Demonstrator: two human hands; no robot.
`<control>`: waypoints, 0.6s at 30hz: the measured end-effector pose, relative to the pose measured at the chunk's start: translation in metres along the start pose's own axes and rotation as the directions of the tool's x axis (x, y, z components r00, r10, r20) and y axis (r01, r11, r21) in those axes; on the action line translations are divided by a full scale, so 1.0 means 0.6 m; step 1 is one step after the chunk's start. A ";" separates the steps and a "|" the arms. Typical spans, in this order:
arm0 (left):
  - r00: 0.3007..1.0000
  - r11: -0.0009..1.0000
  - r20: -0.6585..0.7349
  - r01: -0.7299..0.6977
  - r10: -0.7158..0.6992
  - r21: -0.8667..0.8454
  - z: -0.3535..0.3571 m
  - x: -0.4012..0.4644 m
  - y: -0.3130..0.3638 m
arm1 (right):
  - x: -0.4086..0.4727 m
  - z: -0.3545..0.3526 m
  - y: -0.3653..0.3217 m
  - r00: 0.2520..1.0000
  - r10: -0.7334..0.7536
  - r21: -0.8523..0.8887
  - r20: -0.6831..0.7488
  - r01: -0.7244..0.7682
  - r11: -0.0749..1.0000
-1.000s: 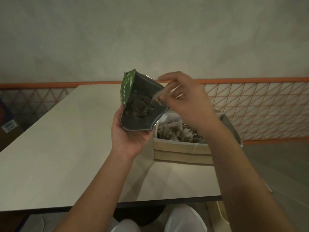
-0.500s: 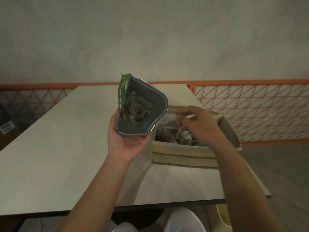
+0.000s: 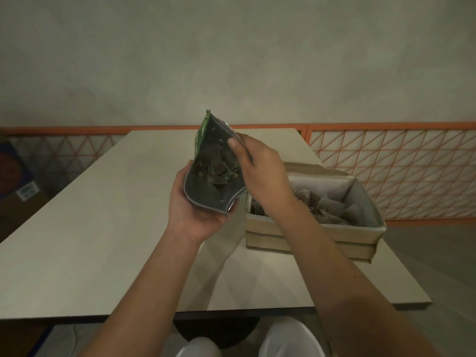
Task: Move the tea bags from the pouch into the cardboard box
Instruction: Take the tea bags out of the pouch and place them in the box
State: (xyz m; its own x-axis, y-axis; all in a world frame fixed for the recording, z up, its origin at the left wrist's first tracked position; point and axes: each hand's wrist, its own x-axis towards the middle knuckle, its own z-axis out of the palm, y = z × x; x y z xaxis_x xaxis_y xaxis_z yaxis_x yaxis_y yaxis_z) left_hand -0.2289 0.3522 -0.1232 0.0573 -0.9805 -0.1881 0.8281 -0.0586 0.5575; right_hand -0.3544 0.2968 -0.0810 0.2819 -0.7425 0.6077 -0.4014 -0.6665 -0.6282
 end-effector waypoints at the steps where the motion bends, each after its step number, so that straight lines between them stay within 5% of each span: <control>1: 1.000 1.000 0.013 -0.002 0.002 -0.004 -0.001 0.001 0.002 | -0.002 0.005 -0.001 1.000 -0.022 0.003 -0.011 0.023 1.000; 10: 0.968 0.991 0.212 -0.136 0.136 -0.014 0.018 0.000 0.003 | -0.022 0.010 -0.022 0.899 -0.253 0.068 -0.357 0.295 0.953; 14: 0.980 0.994 0.171 -0.110 0.105 0.018 0.018 0.012 -0.001 | -0.016 0.016 -0.019 0.945 -0.095 0.096 -0.313 0.131 0.987; 18: 0.979 0.991 0.162 -0.131 0.127 0.018 0.016 0.016 -0.007 | -0.017 0.019 -0.015 0.954 -0.093 0.085 -0.284 0.122 0.989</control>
State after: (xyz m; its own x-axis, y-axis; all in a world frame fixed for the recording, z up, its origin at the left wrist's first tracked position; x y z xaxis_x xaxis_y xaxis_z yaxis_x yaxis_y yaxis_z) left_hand -0.2370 0.3414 -0.1193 0.0703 -0.9974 0.0179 0.8034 0.0672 0.5917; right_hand -0.3435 0.3096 -0.0869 0.0587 -0.6275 0.7764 -0.2890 -0.7551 -0.5885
